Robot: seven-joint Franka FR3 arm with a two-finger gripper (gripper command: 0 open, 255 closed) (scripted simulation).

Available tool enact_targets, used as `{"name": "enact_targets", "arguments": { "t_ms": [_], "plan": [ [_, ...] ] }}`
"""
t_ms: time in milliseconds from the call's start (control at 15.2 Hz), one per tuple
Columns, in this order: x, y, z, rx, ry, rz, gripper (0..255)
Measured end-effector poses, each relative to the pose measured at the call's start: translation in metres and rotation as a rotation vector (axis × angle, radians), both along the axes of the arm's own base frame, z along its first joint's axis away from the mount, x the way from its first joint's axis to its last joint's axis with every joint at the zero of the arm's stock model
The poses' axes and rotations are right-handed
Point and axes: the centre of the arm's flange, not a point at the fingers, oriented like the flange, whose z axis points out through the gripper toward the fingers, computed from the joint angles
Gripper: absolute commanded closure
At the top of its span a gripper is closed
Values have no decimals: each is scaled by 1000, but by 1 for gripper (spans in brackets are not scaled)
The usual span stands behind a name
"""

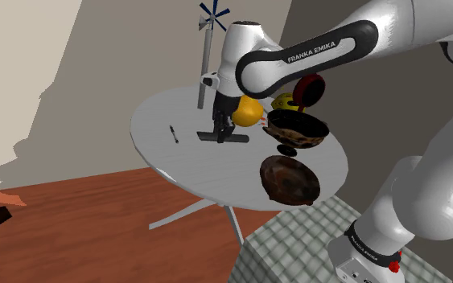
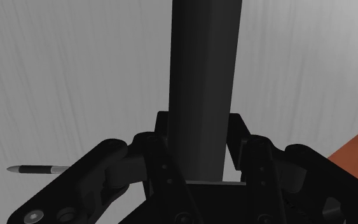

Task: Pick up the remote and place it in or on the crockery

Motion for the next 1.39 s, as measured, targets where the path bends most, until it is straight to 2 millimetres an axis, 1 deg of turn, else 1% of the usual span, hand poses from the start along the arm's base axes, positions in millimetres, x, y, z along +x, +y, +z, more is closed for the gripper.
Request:
{"name": "enact_targets", "arguments": {
  "t_ms": [528, 792, 924, 1122, 1254, 1386],
  "plan": [
    [-1, -1, 42, 0, 0, 0, 255],
    [0, 0, 66, 0, 0, 0, 255],
    [0, 0, 75, 0, 0, 0, 255],
    [-24, -11, 78, 0, 1, 0, 255],
    [-53, -22, 77, 0, 0, 0, 255],
    [-74, -31, 77, -1, 0, 0, 255]
  ]
}}
